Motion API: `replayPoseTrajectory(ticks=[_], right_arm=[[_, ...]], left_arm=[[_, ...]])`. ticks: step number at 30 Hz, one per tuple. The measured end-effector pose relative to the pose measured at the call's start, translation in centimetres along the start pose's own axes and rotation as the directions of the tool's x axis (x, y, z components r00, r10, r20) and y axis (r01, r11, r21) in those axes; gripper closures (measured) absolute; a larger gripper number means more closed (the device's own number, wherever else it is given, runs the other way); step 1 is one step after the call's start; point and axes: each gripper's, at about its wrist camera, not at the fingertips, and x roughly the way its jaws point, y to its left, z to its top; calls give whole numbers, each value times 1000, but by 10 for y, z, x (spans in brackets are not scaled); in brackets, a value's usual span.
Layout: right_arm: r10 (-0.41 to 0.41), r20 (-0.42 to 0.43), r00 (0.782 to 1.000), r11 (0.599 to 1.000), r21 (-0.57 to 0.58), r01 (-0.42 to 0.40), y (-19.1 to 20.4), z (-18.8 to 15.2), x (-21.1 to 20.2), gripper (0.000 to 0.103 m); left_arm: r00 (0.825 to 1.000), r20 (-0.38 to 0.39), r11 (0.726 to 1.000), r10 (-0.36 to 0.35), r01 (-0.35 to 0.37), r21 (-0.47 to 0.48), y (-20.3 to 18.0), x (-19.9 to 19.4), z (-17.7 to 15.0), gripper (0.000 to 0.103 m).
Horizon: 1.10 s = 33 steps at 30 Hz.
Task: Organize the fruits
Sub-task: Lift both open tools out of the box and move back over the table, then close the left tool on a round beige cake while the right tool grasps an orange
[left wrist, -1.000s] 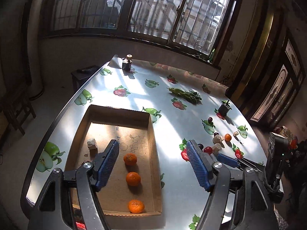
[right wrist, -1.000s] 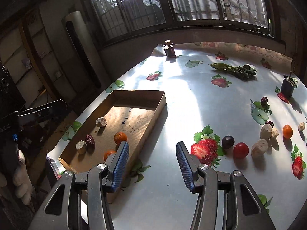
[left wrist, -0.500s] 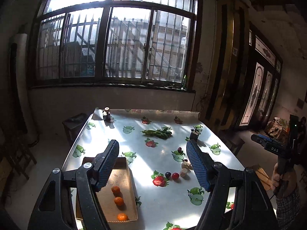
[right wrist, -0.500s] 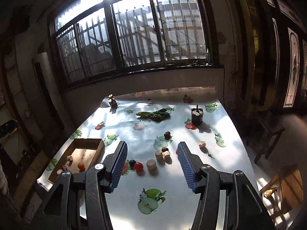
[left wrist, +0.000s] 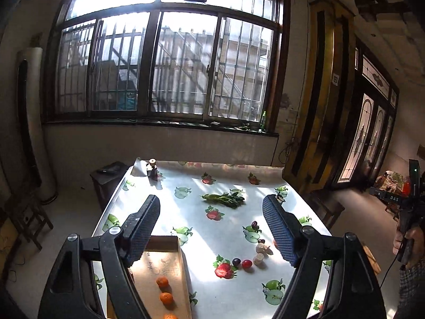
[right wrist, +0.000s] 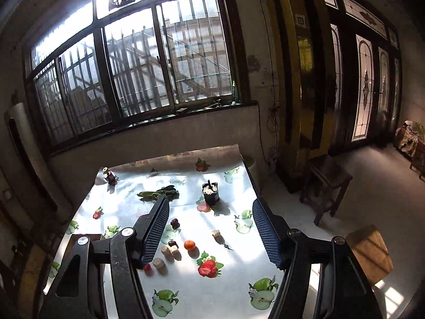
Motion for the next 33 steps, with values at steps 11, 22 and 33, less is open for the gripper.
replayPoseTrajectory(ticks=[11, 22, 33], right_arm=[[-22, -170, 985, 999, -42, 15, -2, -56, 118, 34], [21, -253, 967, 1000, -1, -22, -10, -96, 207, 34], [154, -347, 925, 987, 90, -131, 16, -151, 281, 34]], left_arm=[[967, -241, 996, -83, 76, -38, -3, 124, -49, 24], [899, -413, 984, -144, 87, -154, -7, 218, -114, 24], [828, -531, 984, -178, 131, -125, -53, 282, -182, 51]])
